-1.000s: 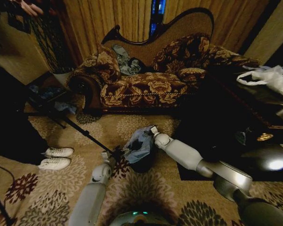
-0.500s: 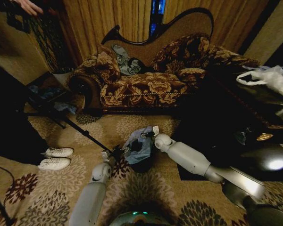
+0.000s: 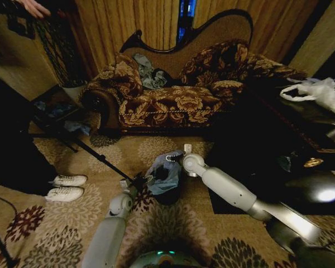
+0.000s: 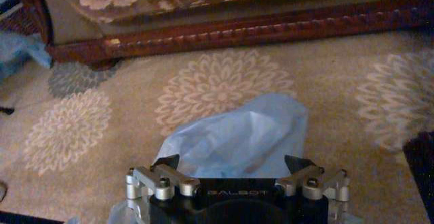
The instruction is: Place a garbage bag over the trash bin.
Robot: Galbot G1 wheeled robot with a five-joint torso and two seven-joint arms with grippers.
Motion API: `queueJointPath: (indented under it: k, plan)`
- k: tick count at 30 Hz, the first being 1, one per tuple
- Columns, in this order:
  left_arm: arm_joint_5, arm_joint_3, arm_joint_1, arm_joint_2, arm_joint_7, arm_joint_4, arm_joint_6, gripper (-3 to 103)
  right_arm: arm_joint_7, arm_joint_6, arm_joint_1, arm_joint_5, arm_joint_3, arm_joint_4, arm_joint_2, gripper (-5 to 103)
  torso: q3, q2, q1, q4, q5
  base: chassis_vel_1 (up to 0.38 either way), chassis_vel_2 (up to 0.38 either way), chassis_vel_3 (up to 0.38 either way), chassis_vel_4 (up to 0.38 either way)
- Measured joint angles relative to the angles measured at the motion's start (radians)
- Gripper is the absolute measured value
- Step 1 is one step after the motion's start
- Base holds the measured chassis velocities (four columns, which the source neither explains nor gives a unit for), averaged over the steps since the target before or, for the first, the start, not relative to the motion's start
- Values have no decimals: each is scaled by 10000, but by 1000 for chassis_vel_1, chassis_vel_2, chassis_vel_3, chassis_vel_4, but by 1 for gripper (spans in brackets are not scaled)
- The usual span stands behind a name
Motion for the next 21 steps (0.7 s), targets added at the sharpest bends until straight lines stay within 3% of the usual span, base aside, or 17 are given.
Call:
queueJointPath:
  k: [7, 15, 21]
  plan:
    - [20, 17, 128, -43, -8, 10, -14, 100, 330, 137, -1130, 300, 766, 965, -712, 100, 0, 0, -1, -1, 1, 0, 0, 0, 0]
    - [29, 39, 6, -84, -83, 94, 25, 100, 480, 457, -2086, 431, 1143, 1318, -603, 101, 0, 1, 0, 0, 0, 0, 0, 0, 0]
    - [29, 44, -57, -127, -152, 194, 35, 100, 616, 593, -2279, 528, 1263, 1363, -326, 88, 0, 1, 1, 1, -1, 0, 0, 0, 0]
